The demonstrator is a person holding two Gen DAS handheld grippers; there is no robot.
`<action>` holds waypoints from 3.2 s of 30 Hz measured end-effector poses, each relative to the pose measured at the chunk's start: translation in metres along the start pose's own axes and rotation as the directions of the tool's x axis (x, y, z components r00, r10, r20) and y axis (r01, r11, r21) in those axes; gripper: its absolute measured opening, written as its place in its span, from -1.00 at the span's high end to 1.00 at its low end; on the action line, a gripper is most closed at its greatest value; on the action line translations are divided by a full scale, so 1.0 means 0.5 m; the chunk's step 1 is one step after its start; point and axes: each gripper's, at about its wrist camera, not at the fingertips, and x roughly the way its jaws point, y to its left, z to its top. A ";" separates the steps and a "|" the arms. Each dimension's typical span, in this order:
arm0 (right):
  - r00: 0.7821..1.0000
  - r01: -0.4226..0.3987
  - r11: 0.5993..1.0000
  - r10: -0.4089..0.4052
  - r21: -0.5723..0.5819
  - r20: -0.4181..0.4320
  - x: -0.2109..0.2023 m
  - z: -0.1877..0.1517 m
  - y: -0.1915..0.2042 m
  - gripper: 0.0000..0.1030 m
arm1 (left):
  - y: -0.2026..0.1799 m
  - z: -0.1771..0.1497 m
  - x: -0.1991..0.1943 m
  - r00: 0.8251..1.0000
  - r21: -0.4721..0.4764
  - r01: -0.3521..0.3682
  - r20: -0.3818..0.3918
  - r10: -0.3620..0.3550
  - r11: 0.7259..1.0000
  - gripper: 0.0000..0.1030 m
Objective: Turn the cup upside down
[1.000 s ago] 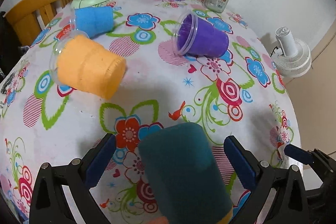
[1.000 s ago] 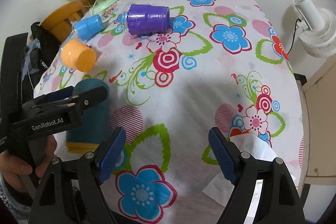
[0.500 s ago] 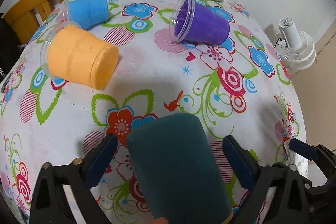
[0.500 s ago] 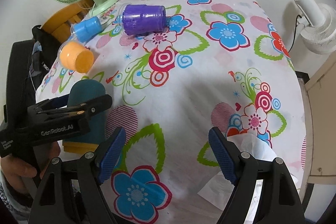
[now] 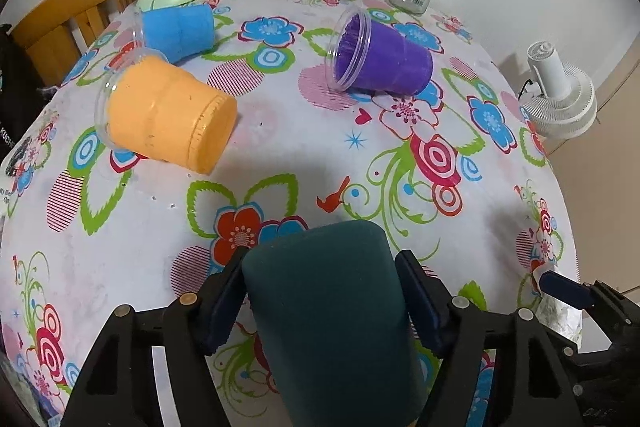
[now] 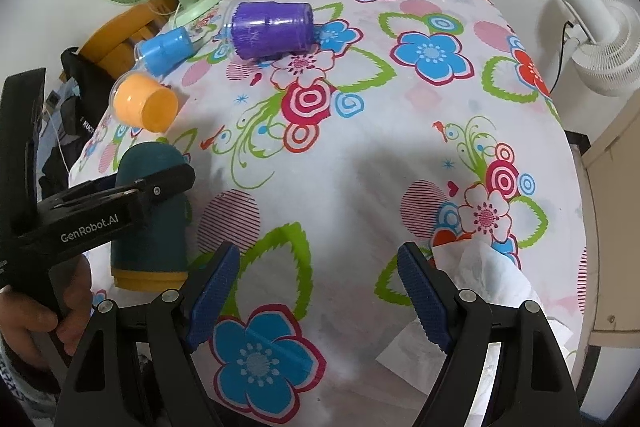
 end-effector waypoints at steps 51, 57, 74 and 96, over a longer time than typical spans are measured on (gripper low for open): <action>1.000 0.005 0.996 -0.004 -0.088 0.006 -0.020 -0.009 0.100 -0.61 | 0.017 -0.019 -0.189 0.973 0.020 -0.019 0.231 0.013 1.000 -0.31; 1.000 0.000 0.995 0.001 -0.102 0.007 -0.021 -0.009 0.114 -0.61 | 0.018 -0.026 -0.219 0.966 0.026 -0.018 0.259 0.011 1.000 -0.31; 1.000 -0.005 0.994 0.006 -0.113 0.002 -0.015 -0.014 0.136 -0.61 | 0.029 -0.050 -0.230 0.968 0.026 -0.036 0.250 0.029 0.999 -0.31; 1.000 0.009 0.994 -0.010 -0.107 -0.007 -0.008 -0.011 0.134 -0.61 | 0.039 -0.047 -0.198 0.978 0.029 -0.022 0.207 0.015 0.999 -0.50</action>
